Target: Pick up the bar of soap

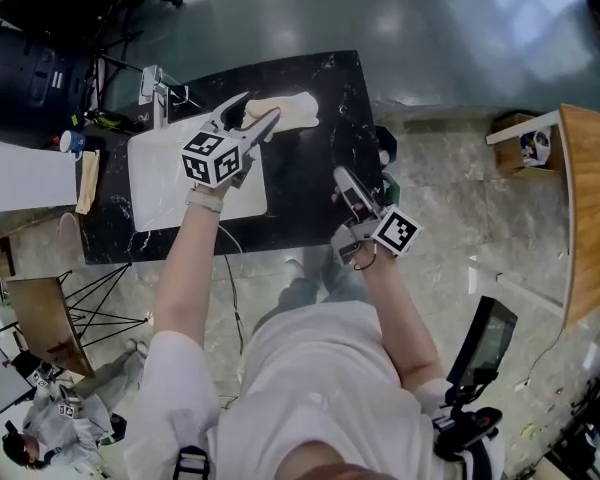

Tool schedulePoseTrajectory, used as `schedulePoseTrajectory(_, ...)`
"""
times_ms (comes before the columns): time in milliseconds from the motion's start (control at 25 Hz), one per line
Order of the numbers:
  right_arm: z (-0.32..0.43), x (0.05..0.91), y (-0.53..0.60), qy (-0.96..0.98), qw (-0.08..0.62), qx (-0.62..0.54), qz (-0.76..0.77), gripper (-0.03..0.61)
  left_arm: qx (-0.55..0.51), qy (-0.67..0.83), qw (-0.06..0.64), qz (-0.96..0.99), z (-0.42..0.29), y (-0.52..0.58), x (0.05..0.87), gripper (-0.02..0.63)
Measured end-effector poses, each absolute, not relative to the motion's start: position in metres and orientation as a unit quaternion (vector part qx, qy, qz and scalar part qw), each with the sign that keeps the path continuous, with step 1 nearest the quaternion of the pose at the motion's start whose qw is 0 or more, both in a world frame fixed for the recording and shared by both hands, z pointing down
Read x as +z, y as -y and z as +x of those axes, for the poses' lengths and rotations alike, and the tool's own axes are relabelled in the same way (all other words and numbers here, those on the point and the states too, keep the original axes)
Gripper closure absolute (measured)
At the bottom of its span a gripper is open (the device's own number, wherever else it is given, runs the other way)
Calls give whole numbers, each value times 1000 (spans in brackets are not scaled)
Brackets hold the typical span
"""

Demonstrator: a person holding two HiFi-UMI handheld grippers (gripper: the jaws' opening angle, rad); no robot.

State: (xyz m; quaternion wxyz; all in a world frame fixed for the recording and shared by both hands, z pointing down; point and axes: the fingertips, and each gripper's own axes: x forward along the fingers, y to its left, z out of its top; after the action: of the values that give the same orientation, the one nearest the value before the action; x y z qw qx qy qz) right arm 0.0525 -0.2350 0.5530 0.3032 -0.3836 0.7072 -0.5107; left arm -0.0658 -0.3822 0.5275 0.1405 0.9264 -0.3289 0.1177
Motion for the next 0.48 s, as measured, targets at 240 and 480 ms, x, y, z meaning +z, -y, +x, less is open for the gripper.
schedulePoseTrajectory(240, 45, 538, 235, -712, 306, -503, -382, 468, -33, 318, 196, 927, -74, 362, 473, 333)
schedulePoseTrajectory(480, 35, 510, 233, -727, 318, -481, -373, 468, -143, 306, 239, 911, -89, 320, 422, 333)
